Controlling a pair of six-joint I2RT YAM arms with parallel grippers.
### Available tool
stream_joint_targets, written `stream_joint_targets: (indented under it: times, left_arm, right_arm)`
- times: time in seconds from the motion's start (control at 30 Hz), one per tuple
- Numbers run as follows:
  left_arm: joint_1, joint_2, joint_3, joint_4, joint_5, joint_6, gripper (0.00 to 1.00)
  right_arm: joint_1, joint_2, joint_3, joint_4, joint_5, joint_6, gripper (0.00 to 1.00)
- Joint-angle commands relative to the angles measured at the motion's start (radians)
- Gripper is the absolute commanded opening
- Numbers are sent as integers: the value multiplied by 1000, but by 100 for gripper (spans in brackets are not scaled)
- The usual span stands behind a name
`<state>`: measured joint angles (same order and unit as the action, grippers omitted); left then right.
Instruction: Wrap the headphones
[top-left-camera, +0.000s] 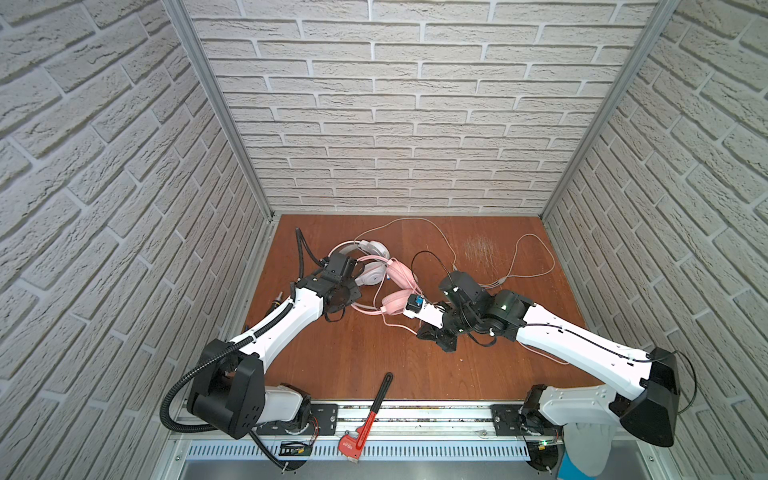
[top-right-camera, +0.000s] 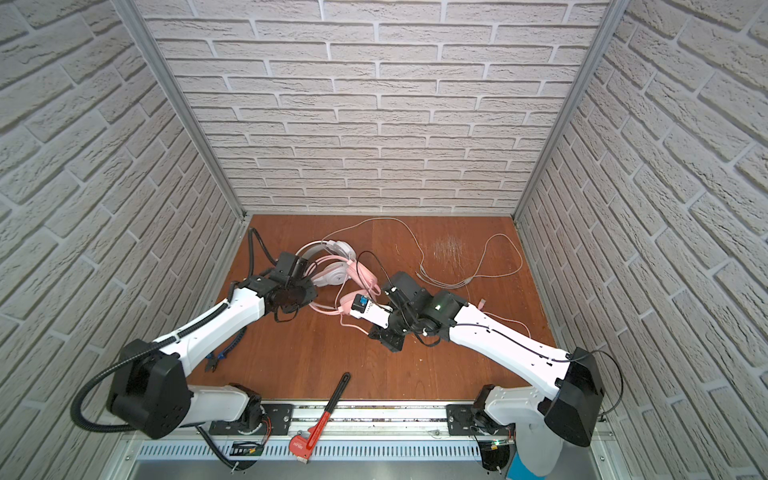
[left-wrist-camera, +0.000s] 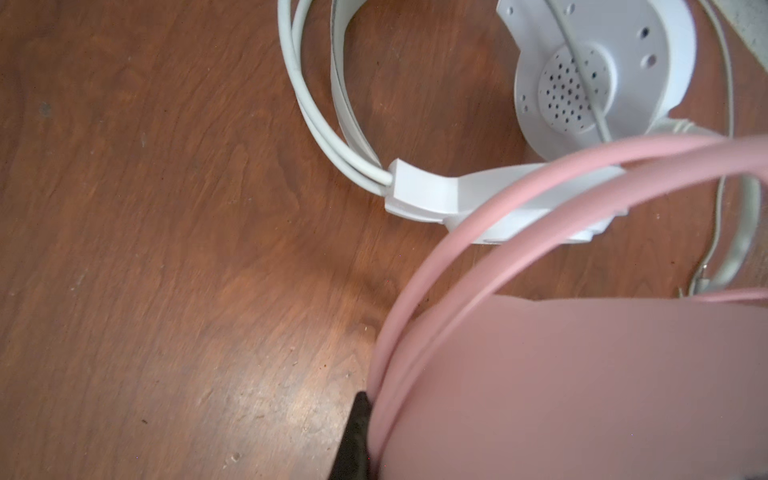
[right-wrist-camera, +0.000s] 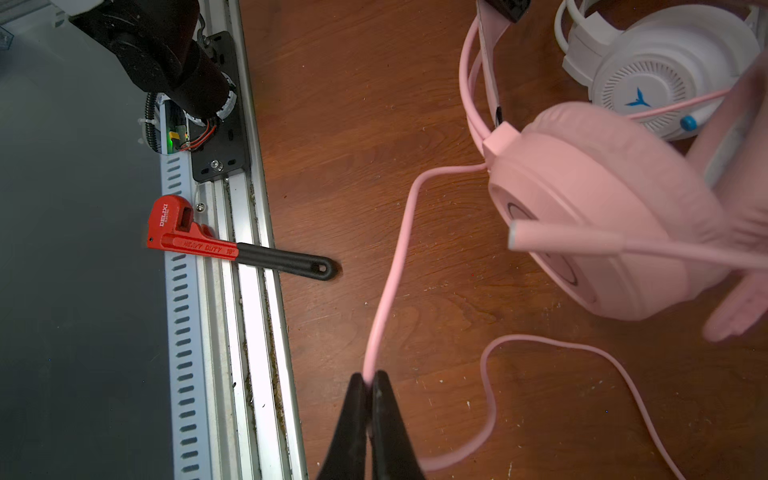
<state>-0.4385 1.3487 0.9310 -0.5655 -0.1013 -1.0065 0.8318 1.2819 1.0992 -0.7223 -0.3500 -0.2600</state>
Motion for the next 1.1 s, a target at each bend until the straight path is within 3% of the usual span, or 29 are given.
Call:
stream_joint_targets:
  times: [0.0,0.7,1.07]
  left_arm:
    - [-20,4,53,-17,-40,-1,0]
    - [-43,21,128,-197,-103,200,0]
    - [-72,59,145,-208,-94,259,0]
  right_arm:
    - [9,8,47,-46,-11,-40,6]
    - [8,129,262,-237,118,-119,5]
    - [-16,173,321,-172,262,-98,6]
